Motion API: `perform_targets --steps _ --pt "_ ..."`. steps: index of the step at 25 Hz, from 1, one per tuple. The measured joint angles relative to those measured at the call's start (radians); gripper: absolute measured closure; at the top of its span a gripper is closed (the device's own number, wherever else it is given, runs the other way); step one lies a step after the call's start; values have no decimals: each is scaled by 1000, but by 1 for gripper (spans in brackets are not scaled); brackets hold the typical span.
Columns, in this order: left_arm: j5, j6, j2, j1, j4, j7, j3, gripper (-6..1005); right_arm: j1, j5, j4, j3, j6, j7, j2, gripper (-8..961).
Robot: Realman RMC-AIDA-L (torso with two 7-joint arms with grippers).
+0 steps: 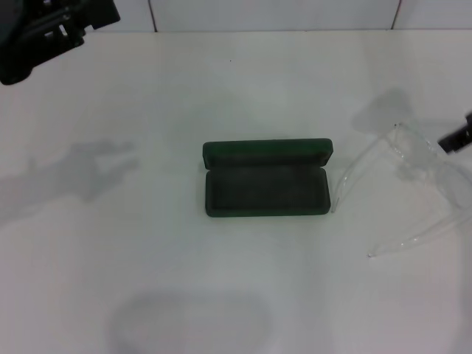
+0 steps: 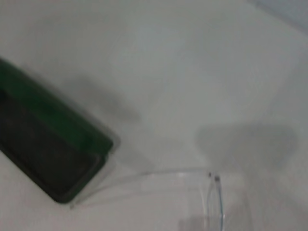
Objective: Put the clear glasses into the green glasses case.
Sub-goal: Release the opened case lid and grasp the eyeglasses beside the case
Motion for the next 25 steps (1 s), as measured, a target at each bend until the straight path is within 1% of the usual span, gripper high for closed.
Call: perform_targets --steps 2,5,6,7,12,17,19,25 --pt "0 0 0 -5 -33 23 -1 650 14 -30 39 -27 6 9 1 253" --pt "0 0 3 -8 -75 48 -2 652 21 -65 102 -66 51 11 3 269" --pt "0 0 4 -7 -85 55 -3 653 21 -65 102 -66 51 11 3 318" --pt "0 0 5 -6 -92 58 -3 654 23 -75 146 -89 105 13 3 367" --pt "0 1 6 0 -100 66 -4 658 22 -80 201 -97 172 12 4 368" --pt "8 1 -2 -2 -105 80 -4 662 26 -73 258 -110 217 1 4 369" --pt "18 0 -3 -5 -105 83 -4 663 28 -73 281 -131 240 0 4 369" --pt "24 -4 -5 -7 -118 86 -5 668 30 -56 314 -164 283 -2 5 436"
